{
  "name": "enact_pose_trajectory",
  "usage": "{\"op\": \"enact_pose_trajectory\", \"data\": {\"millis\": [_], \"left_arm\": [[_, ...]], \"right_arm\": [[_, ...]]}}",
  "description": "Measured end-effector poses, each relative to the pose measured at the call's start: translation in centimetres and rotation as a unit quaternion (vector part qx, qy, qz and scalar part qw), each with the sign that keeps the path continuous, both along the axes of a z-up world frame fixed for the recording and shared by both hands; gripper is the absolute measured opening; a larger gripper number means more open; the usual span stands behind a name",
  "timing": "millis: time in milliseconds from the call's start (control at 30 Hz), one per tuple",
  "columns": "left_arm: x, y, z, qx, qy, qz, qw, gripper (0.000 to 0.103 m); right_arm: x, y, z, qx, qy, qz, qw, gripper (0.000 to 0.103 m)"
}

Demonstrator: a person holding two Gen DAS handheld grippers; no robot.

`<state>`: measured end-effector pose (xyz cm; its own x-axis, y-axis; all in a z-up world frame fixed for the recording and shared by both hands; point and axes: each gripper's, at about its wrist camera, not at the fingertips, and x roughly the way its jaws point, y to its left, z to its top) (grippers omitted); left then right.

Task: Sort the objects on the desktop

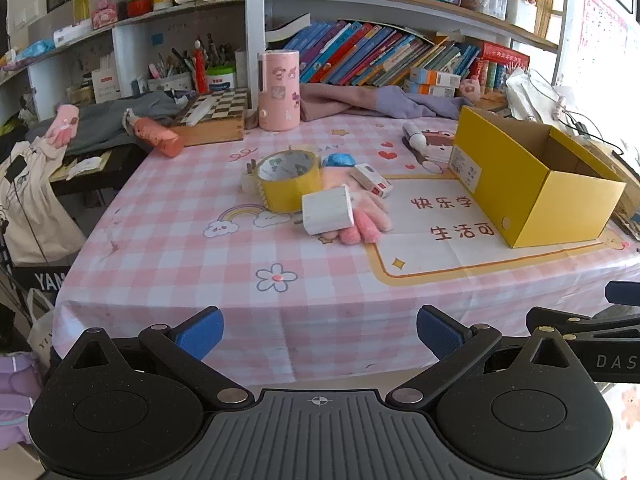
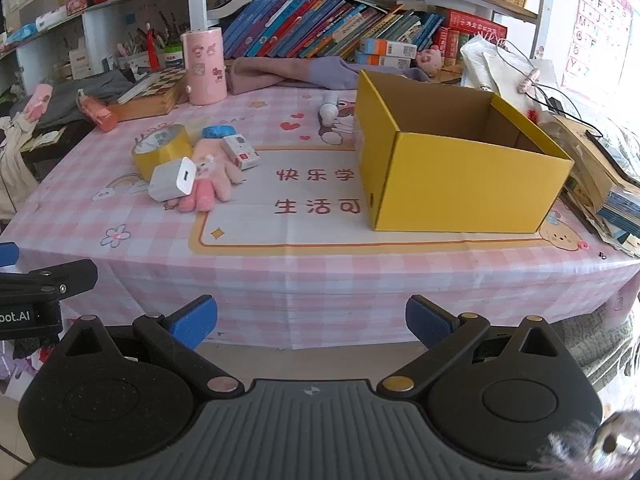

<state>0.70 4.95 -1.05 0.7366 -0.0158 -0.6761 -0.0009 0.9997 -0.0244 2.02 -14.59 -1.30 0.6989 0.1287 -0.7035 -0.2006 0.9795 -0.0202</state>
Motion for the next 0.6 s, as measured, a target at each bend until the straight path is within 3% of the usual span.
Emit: {"op": "enact_pose_trajectory", "data": {"millis": [600], "left_arm": [[0.3, 3.2, -0.4, -0.024, 0.018, 0.016, 0.9994, 0.103]], "right_arm": [[1.3, 3.6, 0.0, -0.001, 0.02, 0.033, 0.999, 0.099]]}}
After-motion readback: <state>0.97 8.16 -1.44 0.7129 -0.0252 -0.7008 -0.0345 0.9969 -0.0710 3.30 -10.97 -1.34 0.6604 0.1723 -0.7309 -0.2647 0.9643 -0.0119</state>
